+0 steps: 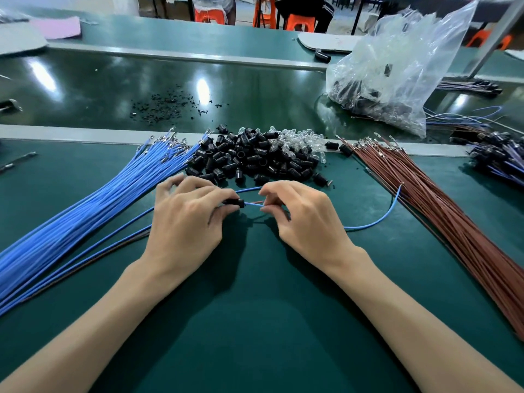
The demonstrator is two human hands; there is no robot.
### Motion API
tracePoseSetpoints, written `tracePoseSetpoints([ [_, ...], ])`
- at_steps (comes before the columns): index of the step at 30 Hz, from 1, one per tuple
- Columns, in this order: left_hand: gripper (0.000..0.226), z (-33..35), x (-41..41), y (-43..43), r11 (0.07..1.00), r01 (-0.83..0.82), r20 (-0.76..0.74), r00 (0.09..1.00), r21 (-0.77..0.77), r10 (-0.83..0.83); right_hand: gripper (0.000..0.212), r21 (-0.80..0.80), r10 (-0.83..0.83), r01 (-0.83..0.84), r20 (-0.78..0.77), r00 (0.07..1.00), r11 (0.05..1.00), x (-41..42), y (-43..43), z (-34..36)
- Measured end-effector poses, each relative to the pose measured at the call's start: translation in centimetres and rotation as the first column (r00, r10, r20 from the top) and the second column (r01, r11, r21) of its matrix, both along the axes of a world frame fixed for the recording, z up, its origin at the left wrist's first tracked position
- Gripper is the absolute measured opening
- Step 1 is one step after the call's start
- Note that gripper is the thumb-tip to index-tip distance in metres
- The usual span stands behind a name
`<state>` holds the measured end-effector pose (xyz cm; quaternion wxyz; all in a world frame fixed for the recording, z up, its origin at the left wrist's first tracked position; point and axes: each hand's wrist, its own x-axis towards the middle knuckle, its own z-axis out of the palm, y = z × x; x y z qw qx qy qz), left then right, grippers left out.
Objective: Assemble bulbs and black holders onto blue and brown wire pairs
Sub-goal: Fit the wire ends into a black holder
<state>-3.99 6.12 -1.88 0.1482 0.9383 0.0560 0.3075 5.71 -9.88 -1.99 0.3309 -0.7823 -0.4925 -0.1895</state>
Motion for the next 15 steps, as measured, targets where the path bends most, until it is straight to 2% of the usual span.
tracePoseSetpoints([
  [3, 0.012, -0.27, 0.17, -0.34, 0.991, 0.091, -0.004, 0.996, 0.103, -0.091, 0.014, -0.044, 0.074, -0.071, 0.074, 0.995, 0.996, -0.41, 0.34, -0.02],
  [8, 0.013, -0.11, 0.33, 0.45, 0.992, -0.028, 0.006, 1.000, -0.124, 0.029, 0.021, -0.030, -0.039, 0.041, 0.060, 0.997, 0.999, -0.15, -0.22, -0.01],
  [13, 0.013, -0.38, 0.46, 0.21, 0.983, 0.132, -0.015, 0.991, -0.130, -0.135, 0.012, -0.008, 0.022, -0.021, 0.145, 0.989, 1.000, -0.27, 0.20, -0.20],
  [15, 0.013, -0.35, 0.46, 0.48, 0.980, 0.092, 0.005, 0.996, -0.175, -0.093, 0.016, 0.012, -0.046, 0.044, 0.131, 0.990, 0.999, -0.20, -0.01, -0.13],
])
